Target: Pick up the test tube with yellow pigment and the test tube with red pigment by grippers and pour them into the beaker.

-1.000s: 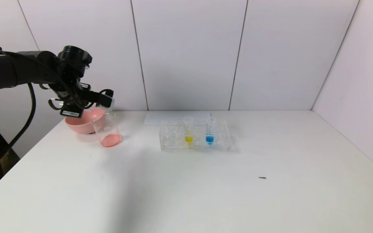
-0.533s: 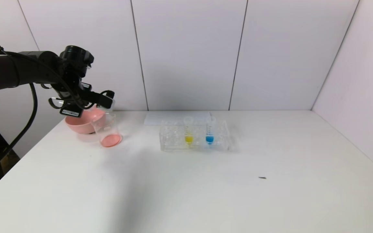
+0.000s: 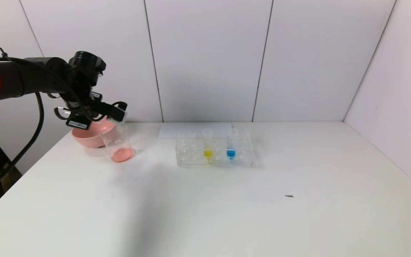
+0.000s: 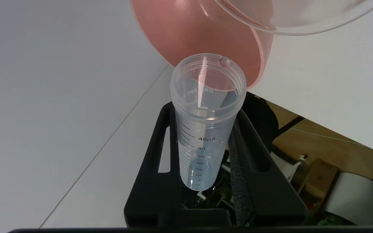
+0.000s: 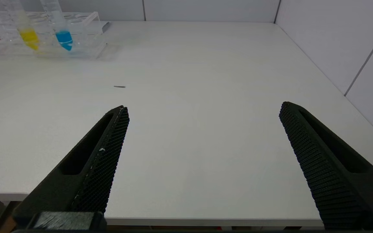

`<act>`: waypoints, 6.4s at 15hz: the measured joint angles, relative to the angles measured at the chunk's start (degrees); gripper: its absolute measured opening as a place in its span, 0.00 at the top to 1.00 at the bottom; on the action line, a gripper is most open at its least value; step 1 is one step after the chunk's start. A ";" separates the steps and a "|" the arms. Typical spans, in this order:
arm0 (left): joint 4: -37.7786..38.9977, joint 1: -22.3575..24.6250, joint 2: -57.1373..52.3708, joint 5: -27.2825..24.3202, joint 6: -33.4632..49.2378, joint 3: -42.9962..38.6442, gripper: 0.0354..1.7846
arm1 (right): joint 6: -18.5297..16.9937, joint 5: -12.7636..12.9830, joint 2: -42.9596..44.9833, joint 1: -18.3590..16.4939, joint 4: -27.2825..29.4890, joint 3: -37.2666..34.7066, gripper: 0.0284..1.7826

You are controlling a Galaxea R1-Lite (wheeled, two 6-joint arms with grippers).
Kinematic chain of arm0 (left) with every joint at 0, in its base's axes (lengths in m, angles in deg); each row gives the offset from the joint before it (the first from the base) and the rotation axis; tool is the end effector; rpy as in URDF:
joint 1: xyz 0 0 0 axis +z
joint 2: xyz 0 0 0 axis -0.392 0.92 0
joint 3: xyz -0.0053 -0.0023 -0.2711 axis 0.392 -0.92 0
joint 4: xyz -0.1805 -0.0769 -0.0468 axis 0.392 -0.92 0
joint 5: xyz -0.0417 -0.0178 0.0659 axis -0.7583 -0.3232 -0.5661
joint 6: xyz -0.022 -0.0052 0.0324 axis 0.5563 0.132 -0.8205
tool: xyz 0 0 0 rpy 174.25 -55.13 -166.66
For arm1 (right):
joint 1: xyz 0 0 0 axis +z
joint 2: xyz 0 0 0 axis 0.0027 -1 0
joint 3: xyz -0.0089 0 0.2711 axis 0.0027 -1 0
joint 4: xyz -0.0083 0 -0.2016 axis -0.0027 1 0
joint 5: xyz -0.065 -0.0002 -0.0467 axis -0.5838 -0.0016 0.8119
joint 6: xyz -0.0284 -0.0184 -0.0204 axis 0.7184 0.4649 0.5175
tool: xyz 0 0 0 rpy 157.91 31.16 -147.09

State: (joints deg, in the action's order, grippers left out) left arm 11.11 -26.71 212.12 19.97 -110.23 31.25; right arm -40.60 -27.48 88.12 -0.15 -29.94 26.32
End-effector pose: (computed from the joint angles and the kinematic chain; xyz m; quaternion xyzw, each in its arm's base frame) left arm 0.4276 -0.0101 0.1882 0.7404 0.3788 -0.1611 0.5314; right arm 0.0353 -0.0001 0.0760 0.0008 -0.0008 -0.0008 1.0000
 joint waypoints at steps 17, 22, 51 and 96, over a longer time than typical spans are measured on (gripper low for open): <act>-0.50 1.24 -3.28 -9.25 5.45 -0.61 0.77 | 0.00 0.00 0.00 0.00 0.00 -0.02 0.05; -0.72 3.39 -4.88 -19.32 11.72 -0.83 0.77 | 0.00 0.00 0.00 0.00 0.00 -0.02 0.05; 15.46 10.00 -8.00 -49.69 47.32 -7.31 0.77 | 0.00 0.00 0.00 0.02 0.00 0.00 0.05; 61.59 16.62 3.56 -37.56 96.65 -24.87 0.77 | 0.00 0.00 0.00 0.00 0.00 0.00 0.05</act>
State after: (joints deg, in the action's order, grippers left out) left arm 72.70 -10.10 215.68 -17.59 -13.58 6.38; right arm -40.60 -27.48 88.12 -0.15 -29.94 26.32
